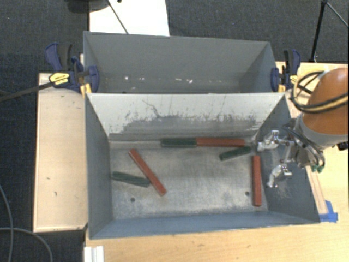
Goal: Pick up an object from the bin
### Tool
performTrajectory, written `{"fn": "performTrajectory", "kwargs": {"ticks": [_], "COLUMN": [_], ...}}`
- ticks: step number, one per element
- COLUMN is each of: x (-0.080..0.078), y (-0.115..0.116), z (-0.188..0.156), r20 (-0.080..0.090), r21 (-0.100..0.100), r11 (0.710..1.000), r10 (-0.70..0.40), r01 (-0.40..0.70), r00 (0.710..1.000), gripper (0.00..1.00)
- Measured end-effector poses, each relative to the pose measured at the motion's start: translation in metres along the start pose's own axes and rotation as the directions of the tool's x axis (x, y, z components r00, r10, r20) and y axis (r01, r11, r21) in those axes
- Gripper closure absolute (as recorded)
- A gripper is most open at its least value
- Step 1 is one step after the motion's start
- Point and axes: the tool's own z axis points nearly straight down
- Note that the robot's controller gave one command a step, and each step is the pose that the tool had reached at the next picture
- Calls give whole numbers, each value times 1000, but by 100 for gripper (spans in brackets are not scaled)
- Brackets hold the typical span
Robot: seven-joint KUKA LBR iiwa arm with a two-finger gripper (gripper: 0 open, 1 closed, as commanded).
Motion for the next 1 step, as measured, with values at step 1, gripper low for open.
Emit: {"fn": "performTrajectory", "kwargs": {"ticks": [1], "x": [1], "y": [0], "z": [54], "r20": [4], "r21": [2], "r11": [941], "r10": [-338], "r01": [338], "r00": [941], "gripper": [0]}}
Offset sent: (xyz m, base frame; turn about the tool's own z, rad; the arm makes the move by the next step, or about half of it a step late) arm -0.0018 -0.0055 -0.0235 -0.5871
